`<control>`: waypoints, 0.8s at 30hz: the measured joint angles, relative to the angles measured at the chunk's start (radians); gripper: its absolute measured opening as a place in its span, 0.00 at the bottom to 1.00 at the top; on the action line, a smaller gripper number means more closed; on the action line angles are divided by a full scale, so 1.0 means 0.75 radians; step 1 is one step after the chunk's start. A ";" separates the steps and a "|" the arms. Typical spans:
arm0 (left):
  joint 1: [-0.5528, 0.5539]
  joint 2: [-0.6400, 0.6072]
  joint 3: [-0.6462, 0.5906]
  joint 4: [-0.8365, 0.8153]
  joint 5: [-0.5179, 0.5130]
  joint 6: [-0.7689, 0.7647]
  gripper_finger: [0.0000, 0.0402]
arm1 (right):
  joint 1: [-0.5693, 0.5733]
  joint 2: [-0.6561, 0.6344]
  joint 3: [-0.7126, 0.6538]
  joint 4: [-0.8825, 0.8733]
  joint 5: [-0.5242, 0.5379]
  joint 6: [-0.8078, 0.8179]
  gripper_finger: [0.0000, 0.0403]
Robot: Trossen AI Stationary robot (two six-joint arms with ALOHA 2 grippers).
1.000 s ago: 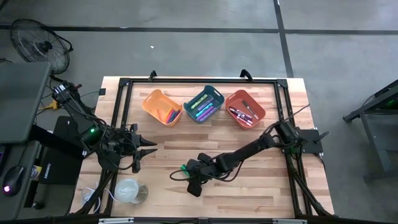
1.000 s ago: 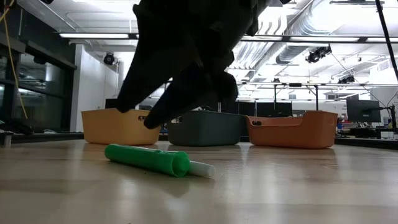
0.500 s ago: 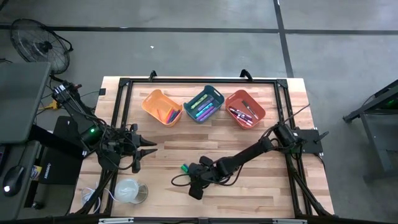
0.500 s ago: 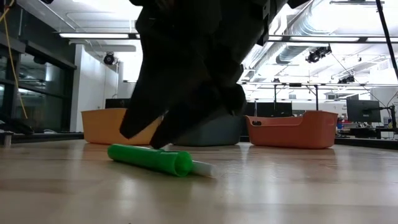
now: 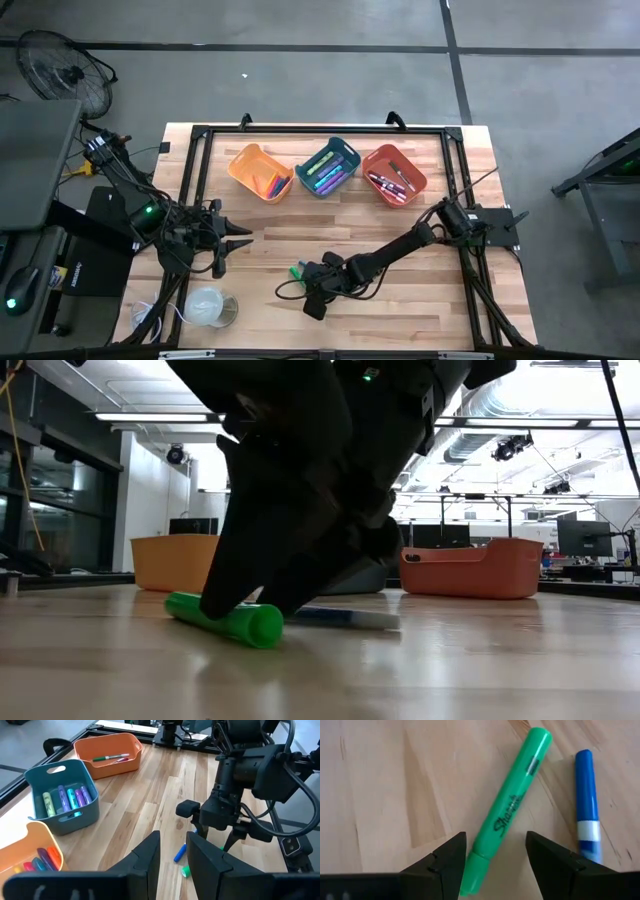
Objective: Pick & Place Markers
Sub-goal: Put the green highlighter pen into the blue bin
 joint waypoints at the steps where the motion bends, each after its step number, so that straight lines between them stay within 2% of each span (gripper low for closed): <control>1: 0.000 0.000 0.000 0.000 0.000 0.000 0.23 | 0.000 0.000 0.000 -0.005 0.004 0.005 0.49; 10: 0.000 0.000 0.000 0.001 0.000 0.001 0.23 | 0.005 0.012 0.003 -0.071 0.135 -0.119 0.43; 19: 0.000 0.000 0.000 0.000 0.001 0.001 0.23 | 0.004 0.014 0.003 -0.131 0.161 -0.308 0.33; 24: 0.000 0.000 0.000 0.001 0.001 0.001 0.23 | 0.001 0.013 0.005 -0.213 0.170 -0.308 0.29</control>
